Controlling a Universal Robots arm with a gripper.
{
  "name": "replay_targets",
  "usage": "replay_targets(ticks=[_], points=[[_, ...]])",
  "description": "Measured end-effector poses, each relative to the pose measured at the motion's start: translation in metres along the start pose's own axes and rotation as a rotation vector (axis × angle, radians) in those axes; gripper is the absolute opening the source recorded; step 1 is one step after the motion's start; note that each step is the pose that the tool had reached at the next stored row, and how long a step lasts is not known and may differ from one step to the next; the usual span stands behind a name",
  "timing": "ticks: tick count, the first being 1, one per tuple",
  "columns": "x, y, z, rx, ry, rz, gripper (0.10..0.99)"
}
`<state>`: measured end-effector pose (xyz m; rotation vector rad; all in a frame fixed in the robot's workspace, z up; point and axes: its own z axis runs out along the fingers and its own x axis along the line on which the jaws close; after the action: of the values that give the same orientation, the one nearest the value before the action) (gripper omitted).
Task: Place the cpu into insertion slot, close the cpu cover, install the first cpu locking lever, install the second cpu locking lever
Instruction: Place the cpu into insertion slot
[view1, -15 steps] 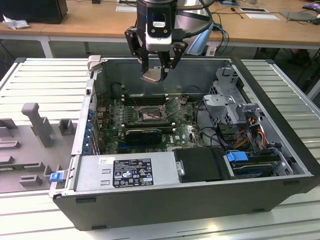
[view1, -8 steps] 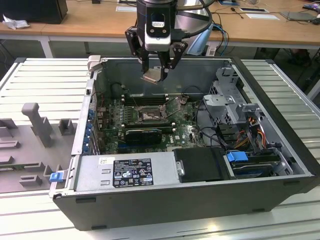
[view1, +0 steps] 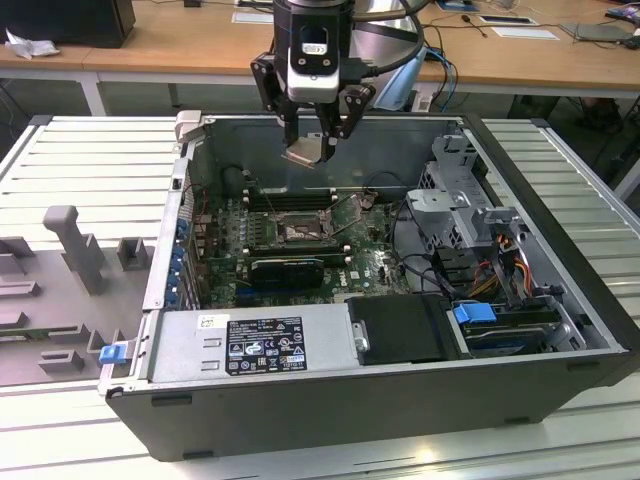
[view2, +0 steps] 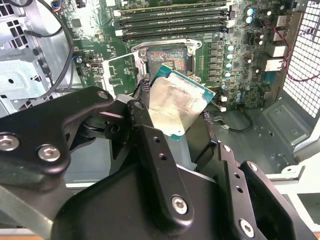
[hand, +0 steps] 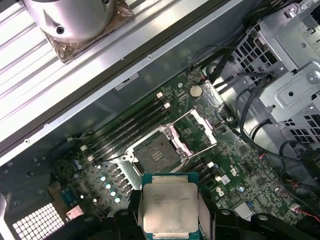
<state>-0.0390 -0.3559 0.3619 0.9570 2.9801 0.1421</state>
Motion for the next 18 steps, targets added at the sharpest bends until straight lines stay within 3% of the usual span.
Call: replay_targets(ticks=[18], points=[[0.0000, 0.0000, 0.0002, -0.001, -0.0056, 0.062, 0.533]])
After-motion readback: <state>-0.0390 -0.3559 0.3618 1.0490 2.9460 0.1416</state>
